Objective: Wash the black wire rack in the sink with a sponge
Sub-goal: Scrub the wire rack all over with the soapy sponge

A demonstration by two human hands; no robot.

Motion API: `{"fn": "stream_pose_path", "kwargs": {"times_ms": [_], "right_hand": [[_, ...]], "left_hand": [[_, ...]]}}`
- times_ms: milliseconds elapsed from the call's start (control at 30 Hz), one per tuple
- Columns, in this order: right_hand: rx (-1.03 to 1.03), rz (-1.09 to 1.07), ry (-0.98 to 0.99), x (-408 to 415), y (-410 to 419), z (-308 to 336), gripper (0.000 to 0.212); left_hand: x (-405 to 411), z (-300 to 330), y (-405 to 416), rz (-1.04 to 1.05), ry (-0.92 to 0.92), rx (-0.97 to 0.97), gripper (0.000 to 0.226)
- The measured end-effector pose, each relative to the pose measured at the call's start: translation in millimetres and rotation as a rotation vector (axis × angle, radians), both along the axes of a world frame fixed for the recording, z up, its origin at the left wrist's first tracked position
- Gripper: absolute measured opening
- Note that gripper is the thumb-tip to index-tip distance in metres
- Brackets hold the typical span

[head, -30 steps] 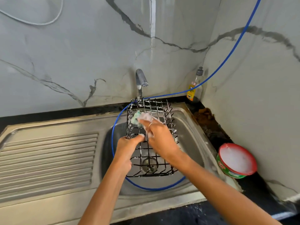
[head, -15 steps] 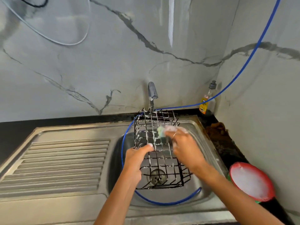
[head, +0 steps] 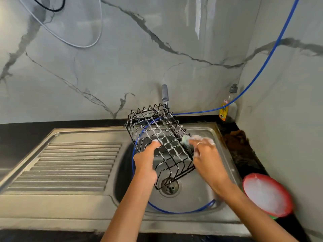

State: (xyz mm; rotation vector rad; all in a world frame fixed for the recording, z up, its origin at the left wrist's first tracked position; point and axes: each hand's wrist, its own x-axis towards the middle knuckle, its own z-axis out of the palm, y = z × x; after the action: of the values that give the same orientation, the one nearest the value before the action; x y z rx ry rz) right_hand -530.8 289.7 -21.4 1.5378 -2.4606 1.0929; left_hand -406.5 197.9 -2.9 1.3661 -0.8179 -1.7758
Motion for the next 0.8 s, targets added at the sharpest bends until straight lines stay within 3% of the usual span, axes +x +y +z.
{"fn": "stream_pose_path", "kwargs": {"times_ms": [167,267,367,533,633,733,800], "right_hand": [[-0.027,0.100,-0.057,41.3,9.1,-8.4,0.059],[-0.030,0.219,0.034,55.6,36.4,-20.5,0.066],[0.006,0.308,0.234,17.6,45.6,-28.2,0.082],[-0.095,0.020,-0.050,-25.5,27.7,-18.0,0.071],[-0.199,-0.014,-0.141,-6.8,24.6,-9.7,0.072],[-0.254,-0.007,-0.111,16.0,24.6,-7.0,0.074],[-0.255,0.039,-0.060,31.2,28.6,-16.6,0.084]], "left_hand": [[-12.0,2.2,9.2,0.046,-0.038,0.016,0.068],[-15.3,-0.3,9.8,0.051,-0.027,-0.007,0.080],[-15.8,0.2,10.3,0.068,-0.004,0.012,0.086],[-20.8,8.3,17.7,0.076,-0.009,0.085,0.077],[-27.2,-0.7,12.1,0.062,0.078,0.174,0.082],[-33.9,9.0,19.4,-0.097,0.116,0.217,0.041],[-38.3,10.4,23.8,-0.120,0.129,0.229,0.037]]}}
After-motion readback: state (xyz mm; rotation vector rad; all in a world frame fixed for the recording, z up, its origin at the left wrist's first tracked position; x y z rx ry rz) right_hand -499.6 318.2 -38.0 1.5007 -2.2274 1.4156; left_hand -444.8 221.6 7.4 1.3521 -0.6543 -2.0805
